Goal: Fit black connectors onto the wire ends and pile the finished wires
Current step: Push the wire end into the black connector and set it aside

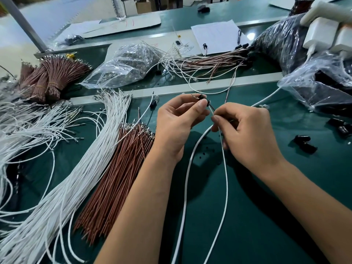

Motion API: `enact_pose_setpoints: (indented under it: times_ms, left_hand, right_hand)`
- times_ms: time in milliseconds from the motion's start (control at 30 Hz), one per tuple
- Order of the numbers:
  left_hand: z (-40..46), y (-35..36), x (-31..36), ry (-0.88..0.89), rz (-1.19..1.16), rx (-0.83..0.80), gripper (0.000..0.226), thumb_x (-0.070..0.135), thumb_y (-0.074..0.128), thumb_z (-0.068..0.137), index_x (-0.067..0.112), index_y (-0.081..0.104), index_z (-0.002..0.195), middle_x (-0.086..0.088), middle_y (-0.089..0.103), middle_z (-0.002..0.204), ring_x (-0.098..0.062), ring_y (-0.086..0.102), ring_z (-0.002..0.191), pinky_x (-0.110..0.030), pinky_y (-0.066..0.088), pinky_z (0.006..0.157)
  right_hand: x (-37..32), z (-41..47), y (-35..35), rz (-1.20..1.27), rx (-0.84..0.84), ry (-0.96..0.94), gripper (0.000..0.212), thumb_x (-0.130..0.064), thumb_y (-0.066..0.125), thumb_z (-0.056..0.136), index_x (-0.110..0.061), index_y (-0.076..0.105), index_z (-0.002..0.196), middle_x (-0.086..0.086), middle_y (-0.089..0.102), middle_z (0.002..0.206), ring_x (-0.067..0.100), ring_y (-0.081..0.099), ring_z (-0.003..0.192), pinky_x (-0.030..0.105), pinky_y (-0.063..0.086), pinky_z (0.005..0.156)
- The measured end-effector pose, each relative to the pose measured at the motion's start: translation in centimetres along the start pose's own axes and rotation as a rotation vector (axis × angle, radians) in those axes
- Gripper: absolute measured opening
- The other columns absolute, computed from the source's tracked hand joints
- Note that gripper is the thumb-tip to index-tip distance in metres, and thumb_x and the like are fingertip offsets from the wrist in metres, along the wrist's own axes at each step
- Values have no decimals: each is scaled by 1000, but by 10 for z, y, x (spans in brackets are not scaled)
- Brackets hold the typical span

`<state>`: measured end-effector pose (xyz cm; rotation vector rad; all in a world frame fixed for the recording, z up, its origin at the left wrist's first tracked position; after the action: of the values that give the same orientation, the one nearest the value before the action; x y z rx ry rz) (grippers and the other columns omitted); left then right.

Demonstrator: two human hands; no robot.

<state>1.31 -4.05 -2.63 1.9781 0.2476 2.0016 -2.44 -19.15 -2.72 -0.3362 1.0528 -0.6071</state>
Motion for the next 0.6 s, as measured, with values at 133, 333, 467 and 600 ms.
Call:
enact_pose_setpoints:
  times_ms: [133, 333, 467, 600]
  left_hand:
    - [1, -1, 1, 0, -20, -16, 10, -2, 68, 91, 3, 70, 99, -8, 74, 85, -15, 70, 72, -22, 56, 75]
    - [-1, 1, 0, 7, -34, -22, 11, -5, 68, 89, 3, 71, 96, -12, 73, 88, -15, 67, 75, -22, 55, 75]
    - [0, 2, -2, 17, -40, -4, 12, -5, 74, 84, 5, 72, 90, -9, 73, 82, -15, 68, 74, -23, 55, 74]
    - [1, 1, -3, -30, -116, 4, 10, 1, 76, 81, 7, 74, 89, -8, 75, 86, -13, 68, 75, -21, 55, 73]
  right_hand:
    - [-1, 1, 0, 2, 2, -31, 16, -9, 68, 99, -12, 70, 83, -23, 56, 54, 4, 61, 54, 21, 43, 58]
    - [-2, 0, 0, -8, 8, -18, 11, -10, 70, 96, -13, 73, 86, -9, 72, 70, 4, 64, 57, 19, 47, 61]
    - [-2, 0, 0, -32, 10, -30, 10, -10, 71, 95, -13, 74, 86, -8, 72, 70, 9, 65, 60, 21, 49, 62]
    - [-4, 0, 0, -45, 19, -67, 10, -11, 70, 96, -12, 74, 87, -6, 71, 70, 11, 64, 59, 29, 52, 63]
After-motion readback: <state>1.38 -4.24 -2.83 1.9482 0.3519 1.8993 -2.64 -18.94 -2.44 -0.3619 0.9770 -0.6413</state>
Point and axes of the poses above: each hand's wrist, its own z-axis towards the middle knuckle, its own y-axis out of the palm, x = y × z, the point moved 1 cm from there along z, towards the middle knuckle
